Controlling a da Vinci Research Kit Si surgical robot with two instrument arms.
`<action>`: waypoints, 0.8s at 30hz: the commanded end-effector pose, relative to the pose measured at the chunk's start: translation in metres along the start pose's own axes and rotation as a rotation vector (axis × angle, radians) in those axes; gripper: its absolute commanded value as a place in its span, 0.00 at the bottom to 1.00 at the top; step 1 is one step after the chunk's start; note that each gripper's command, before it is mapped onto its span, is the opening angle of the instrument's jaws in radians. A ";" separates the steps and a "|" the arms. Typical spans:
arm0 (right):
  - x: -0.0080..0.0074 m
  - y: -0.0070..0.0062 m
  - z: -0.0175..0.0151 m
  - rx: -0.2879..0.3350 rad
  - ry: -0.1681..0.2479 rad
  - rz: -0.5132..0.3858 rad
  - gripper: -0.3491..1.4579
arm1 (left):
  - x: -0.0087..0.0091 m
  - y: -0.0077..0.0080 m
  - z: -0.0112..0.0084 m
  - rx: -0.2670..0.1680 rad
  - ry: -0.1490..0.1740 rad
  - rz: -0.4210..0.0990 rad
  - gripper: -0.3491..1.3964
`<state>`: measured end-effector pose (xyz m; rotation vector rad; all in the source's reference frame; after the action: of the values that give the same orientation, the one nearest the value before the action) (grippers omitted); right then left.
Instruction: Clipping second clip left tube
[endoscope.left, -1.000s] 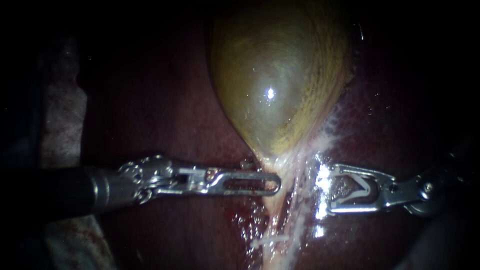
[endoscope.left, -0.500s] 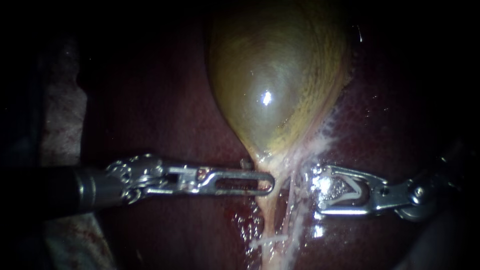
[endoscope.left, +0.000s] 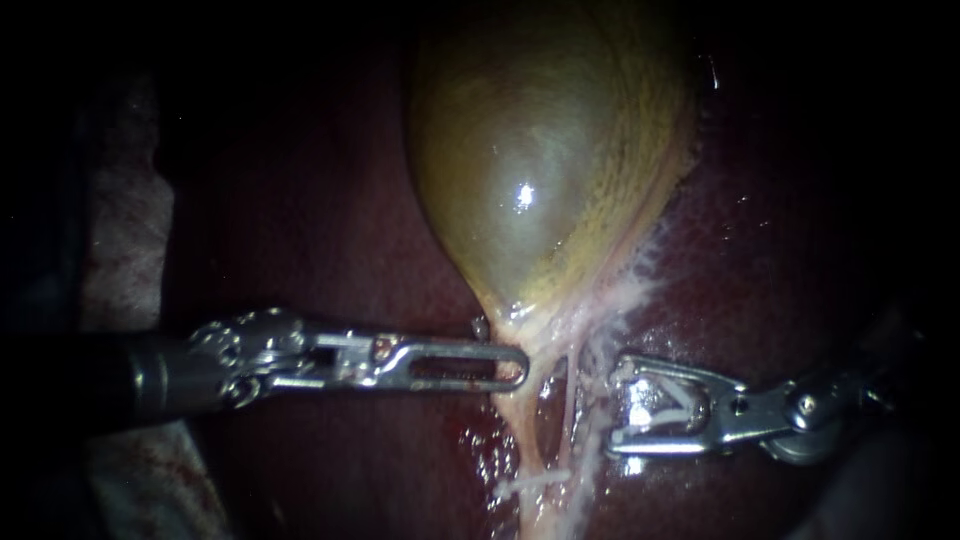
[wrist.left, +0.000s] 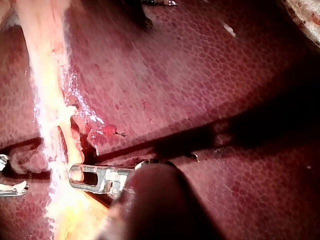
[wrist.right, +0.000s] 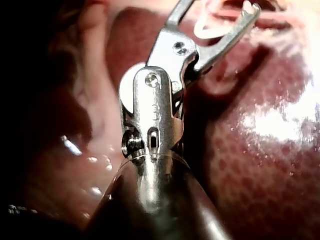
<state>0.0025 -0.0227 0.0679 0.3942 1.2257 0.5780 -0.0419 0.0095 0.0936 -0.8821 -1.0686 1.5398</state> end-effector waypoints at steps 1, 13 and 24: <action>-0.0001 -0.0001 0.0003 0.003 -0.003 0.005 0.52 | 0.0000 0.0000 -0.0001 0.000 -0.001 0.000 0.00; -0.0026 -0.0009 0.0047 0.040 -0.027 0.101 0.52 | -0.0001 -0.0001 -0.0006 0.001 -0.006 0.001 0.00; -0.0058 -0.0004 0.0073 0.044 -0.031 0.145 0.52 | 0.0001 0.0005 -0.0010 -0.001 -0.007 -0.002 0.00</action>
<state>0.0083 -0.0264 0.0745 0.5327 1.1878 0.6691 -0.0411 0.0098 0.0928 -0.8756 -1.0750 1.5425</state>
